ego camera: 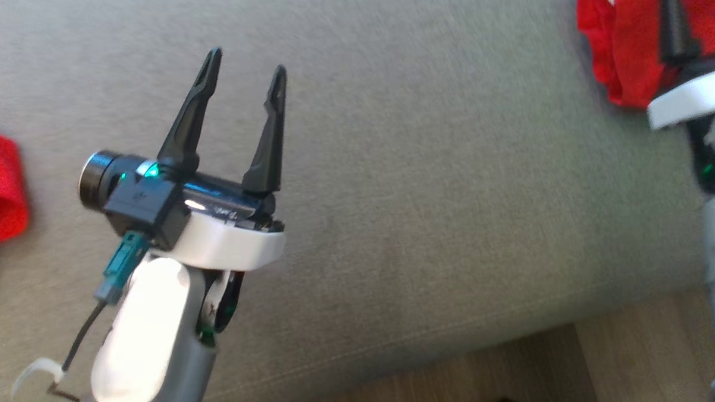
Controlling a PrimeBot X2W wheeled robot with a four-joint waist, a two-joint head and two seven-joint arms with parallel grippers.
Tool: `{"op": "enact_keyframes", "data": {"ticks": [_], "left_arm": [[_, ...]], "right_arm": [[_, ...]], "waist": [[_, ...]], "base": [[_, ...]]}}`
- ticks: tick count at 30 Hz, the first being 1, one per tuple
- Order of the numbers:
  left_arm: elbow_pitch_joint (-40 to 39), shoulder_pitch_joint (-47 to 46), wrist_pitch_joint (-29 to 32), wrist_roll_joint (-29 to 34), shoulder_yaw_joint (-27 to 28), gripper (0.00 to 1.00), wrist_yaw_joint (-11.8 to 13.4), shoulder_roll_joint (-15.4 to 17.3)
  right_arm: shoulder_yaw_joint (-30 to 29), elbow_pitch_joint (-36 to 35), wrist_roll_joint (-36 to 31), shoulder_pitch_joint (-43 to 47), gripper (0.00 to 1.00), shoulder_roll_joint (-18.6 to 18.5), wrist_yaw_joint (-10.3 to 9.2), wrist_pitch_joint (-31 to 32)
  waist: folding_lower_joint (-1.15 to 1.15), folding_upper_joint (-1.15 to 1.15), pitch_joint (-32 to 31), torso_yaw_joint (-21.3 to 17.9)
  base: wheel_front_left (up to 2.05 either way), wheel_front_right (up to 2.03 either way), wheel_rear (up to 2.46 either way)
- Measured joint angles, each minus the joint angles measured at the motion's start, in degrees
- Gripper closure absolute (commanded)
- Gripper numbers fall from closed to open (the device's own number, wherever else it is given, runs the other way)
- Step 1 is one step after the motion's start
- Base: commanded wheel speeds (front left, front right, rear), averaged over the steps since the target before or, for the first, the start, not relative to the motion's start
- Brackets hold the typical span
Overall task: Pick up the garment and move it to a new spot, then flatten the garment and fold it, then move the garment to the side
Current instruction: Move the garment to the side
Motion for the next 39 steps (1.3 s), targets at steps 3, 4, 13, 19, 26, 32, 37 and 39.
{"op": "enact_keyframes", "data": {"ticks": [3, 4, 13, 19, 26, 32, 37, 39], "left_arm": [[-0.04, 1.95, 0.00, -1.76, 0.91, 0.00, 0.80, -0.16], [-0.04, 2.77, 0.00, -2.22, 1.20, 0.00, 1.23, -0.23], [0.32, 9.40, 0.00, -2.23, 2.74, 0.00, 3.46, -0.51], [1.63, 13.49, 0.00, -0.74, 3.14, 0.00, 4.24, -0.51], [3.81, 16.60, 0.01, 0.48, 3.24, 0.00, 6.28, -0.51], [6.02, 18.90, 0.01, -1.04, 3.92, 0.00, 5.55, -0.49], [6.73, 20.22, 0.01, -1.18, 4.68, 0.00, 5.03, -0.47], [6.79, 20.22, 0.01, -1.18, 4.79, 0.00, 4.59, -0.47]], "right_arm": [[1.02, -2.27, 0.03, 3.41, 0.00, 1.41, 0.00, 0.01], [1.14, -3.01, 0.03, 4.66, 0.00, 2.00, 0.00, 0.01], [1.91, -8.70, -3.19, 14.94, 0.00, 5.46, 0.00, 0.01], [0.97, -11.79, -6.88, 23.45, 0.00, 8.83, 0.00, 0.01], [-0.67, -13.66, -9.53, 32.13, 0.00, 12.23, 0.00, 0.01], [-1.46, -14.82, -10.92, 35.73, 0.00, 13.18, 0.00, 0.01], [-1.59, -15.91, -8.14, 37.69, 0.00, 13.32, 0.00, 0.01], [-2.08, -16.50, -6.93, 37.97, 0.00, 13.34, 0.00, 0.01]], "waist": [[0.00, 0.00, -2.78, 1.72], [0.00, 0.00, -3.70, 2.32], [0.00, 0.00, -10.60, 7.75], [0.00, 0.00, -14.52, 11.50], [0.00, 0.00, -18.10, 14.90], [0.00, 0.00, -20.29, 16.23], [0.00, 0.00, -21.05, 16.36], [0.00, 0.00, -20.97, 16.27]], "base": [[0.00, 0.00, 0.00], [0.00, 0.00, 0.00], [0.00, 0.00, 0.00], [0.00, 0.00, 0.00], [0.00, 0.00, 0.00], [0.00, 0.00, 0.00], [0.00, 0.00, 0.00], [0.00, 0.00, 0.00]]}}
